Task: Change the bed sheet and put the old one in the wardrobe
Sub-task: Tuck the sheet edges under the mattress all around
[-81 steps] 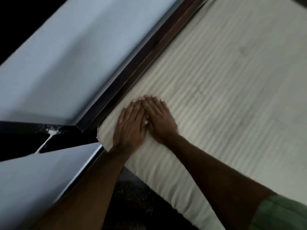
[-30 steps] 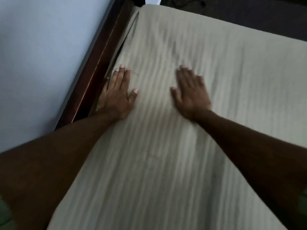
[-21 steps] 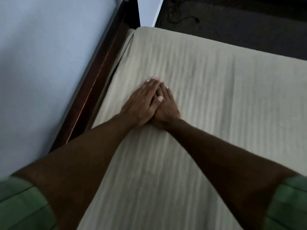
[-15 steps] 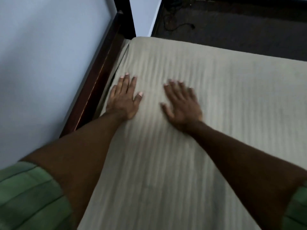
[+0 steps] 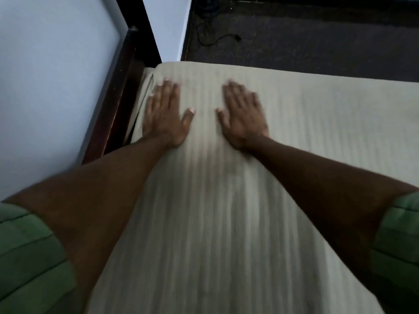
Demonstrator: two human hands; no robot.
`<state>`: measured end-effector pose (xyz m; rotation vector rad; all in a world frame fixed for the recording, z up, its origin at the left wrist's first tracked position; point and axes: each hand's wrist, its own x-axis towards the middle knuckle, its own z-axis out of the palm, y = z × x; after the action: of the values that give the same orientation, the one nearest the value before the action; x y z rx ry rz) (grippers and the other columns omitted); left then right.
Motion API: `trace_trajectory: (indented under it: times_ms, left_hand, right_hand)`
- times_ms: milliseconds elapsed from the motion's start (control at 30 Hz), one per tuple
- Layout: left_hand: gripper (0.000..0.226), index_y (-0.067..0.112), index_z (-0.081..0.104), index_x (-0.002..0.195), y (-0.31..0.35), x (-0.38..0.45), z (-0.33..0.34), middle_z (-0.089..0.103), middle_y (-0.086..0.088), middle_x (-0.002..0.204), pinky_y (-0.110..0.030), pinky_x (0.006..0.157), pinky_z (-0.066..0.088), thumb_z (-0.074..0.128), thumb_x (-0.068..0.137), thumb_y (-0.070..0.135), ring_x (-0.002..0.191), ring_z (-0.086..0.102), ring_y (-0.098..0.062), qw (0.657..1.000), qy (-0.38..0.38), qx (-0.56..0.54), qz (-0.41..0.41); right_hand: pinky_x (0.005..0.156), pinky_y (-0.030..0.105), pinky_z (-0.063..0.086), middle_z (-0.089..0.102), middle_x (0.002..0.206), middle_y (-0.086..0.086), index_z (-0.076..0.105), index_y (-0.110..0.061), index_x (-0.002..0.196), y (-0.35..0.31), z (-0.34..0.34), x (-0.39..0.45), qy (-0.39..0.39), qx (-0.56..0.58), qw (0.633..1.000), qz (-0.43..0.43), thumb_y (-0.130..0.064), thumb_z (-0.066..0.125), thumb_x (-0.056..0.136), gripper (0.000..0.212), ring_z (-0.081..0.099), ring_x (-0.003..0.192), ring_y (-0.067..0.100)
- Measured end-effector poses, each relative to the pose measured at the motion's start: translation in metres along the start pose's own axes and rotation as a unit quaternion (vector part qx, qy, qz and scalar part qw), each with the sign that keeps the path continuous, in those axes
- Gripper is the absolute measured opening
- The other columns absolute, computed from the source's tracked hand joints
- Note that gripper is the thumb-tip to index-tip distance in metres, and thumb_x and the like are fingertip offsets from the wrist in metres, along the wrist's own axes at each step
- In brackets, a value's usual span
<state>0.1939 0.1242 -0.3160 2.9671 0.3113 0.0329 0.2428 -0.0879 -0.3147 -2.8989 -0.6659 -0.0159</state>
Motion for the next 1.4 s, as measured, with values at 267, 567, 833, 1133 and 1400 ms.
trace_trajectory:
  times_ms: [267,567,833,1133,1400]
  left_hand:
    - [0.075,0.014,0.022,0.163,0.081,0.03,-0.012,0.019,-0.006,0.171,-0.043,0.127,0.017,0.026,0.103,0.058,0.158,0.014,-0.021,0.947,-0.046,-0.103,0.299]
    - [0.069,0.013,0.022,0.163,0.156,0.034,0.023,0.014,-0.009,0.172,-0.046,0.127,0.012,0.028,0.106,0.052,0.158,0.011,-0.026,0.994,0.009,-0.066,0.09]
    - [0.051,0.014,0.054,0.146,0.209,-0.052,0.031,0.052,-0.006,0.153,-0.042,0.118,0.036,0.039,0.104,0.039,0.143,0.046,-0.022,0.941,0.086,-0.298,0.139]
    - [0.054,0.012,0.056,0.145,0.182,-0.104,0.04,0.049,-0.008,0.156,-0.043,0.121,0.031,0.037,0.104,0.043,0.146,0.043,-0.024,0.965,0.035,-0.213,0.147]
    - [0.064,0.012,0.047,0.152,0.186,-0.194,0.03,0.044,-0.007,0.159,-0.044,0.122,0.03,0.034,0.102,0.051,0.148,0.039,-0.02,0.934,-0.007,-0.356,0.031]
  right_hand:
    - [0.126,0.054,0.011,0.013,0.171,0.016,0.015,-0.01,0.164,0.006,-0.005,0.007,-0.032,-0.027,0.998,-0.055,-0.054,0.038,0.097,0.083,0.008,0.158,0.035]
    - [0.129,0.048,0.007,0.008,0.173,0.005,0.011,-0.018,0.165,0.197,-0.046,-0.051,0.02,-0.074,0.964,0.255,-0.053,0.01,0.103,0.071,0.006,0.159,0.027]
    - [0.129,0.046,0.009,0.019,0.17,0.015,0.022,-0.007,0.163,0.053,-0.005,-0.099,-0.001,0.044,0.998,0.041,-0.04,0.042,0.104,0.07,0.015,0.158,0.033]
    - [0.127,0.053,0.01,0.016,0.172,0.007,0.02,-0.017,0.164,0.195,-0.036,-0.19,0.056,-0.014,0.953,0.298,-0.039,0.025,0.106,0.062,0.012,0.158,0.034]
    - [0.127,0.049,0.014,0.023,0.17,0.011,0.025,-0.011,0.163,0.006,-0.018,-0.246,-0.052,0.06,0.997,-0.009,-0.049,0.05,0.1,0.077,0.015,0.158,0.028]
